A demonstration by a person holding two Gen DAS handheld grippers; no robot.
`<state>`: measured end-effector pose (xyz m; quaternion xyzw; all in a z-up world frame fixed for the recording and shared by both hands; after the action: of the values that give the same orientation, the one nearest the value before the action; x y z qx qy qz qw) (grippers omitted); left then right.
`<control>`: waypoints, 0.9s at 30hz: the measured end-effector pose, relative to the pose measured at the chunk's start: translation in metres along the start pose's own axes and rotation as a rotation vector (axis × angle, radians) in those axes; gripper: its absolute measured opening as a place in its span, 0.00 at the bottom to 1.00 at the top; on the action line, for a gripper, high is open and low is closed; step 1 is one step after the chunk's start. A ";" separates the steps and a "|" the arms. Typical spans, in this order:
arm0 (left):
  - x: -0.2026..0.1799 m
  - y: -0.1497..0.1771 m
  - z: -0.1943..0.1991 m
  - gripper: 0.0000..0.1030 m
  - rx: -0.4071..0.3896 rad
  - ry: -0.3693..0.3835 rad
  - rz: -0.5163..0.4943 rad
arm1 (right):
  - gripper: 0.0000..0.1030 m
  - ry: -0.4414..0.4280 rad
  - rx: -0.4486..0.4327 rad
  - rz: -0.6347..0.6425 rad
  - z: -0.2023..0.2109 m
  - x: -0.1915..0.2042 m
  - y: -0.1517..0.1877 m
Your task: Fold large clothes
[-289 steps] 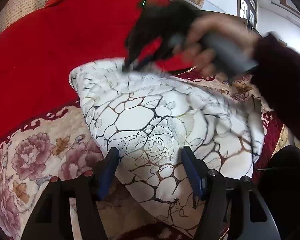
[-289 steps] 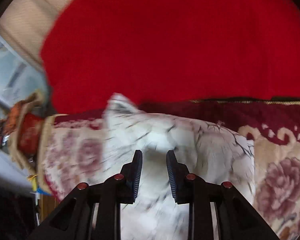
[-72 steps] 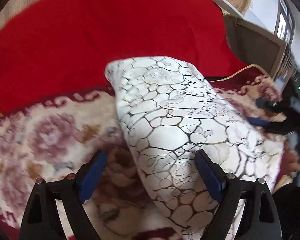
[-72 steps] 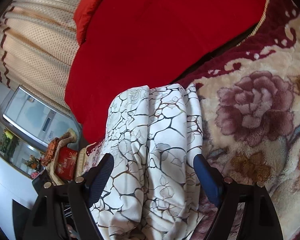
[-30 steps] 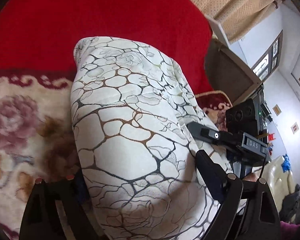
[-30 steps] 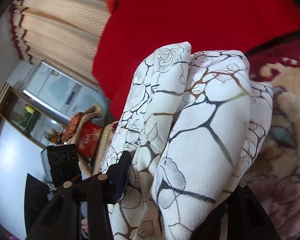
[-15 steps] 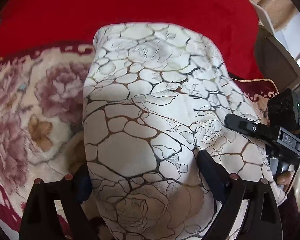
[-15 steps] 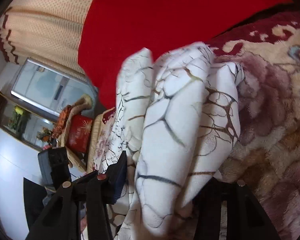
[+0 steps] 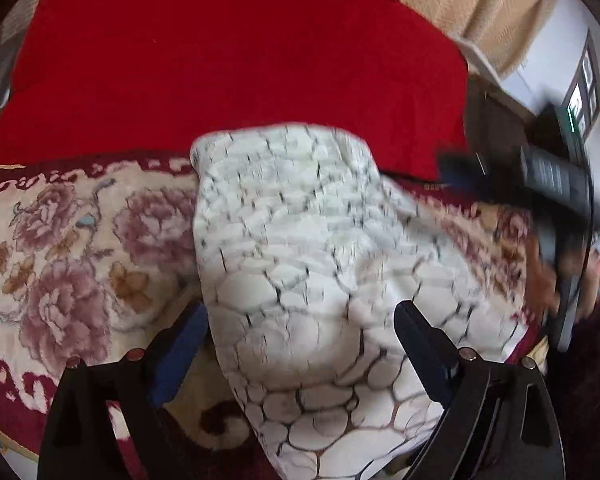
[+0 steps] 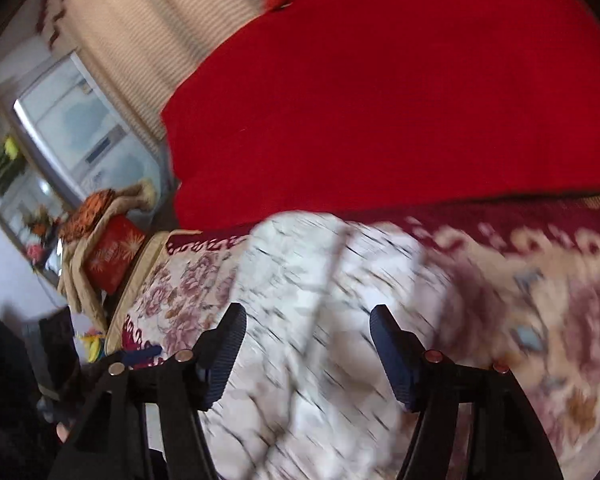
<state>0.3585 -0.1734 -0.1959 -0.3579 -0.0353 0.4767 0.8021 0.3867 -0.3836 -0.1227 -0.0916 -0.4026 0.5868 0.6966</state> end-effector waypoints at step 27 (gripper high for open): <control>-0.014 0.029 0.005 1.00 -0.071 -0.330 -0.122 | 0.45 0.057 0.128 0.039 0.012 0.036 0.056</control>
<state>0.3277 -0.1731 -0.2057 -0.3000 -0.2047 0.4779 0.7998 0.3369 -0.3392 -0.1318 -0.0712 -0.3424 0.6222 0.7004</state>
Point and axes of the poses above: each gripper's, at about its wrist camera, not at the fingertips, and z roughly against the way its jaws point, x to its left, y to its underside, the point moved 7 cm from there along -z, roughly the way its jaws point, and after that the axes turned 1 degree about z, right-handed, at the moved point
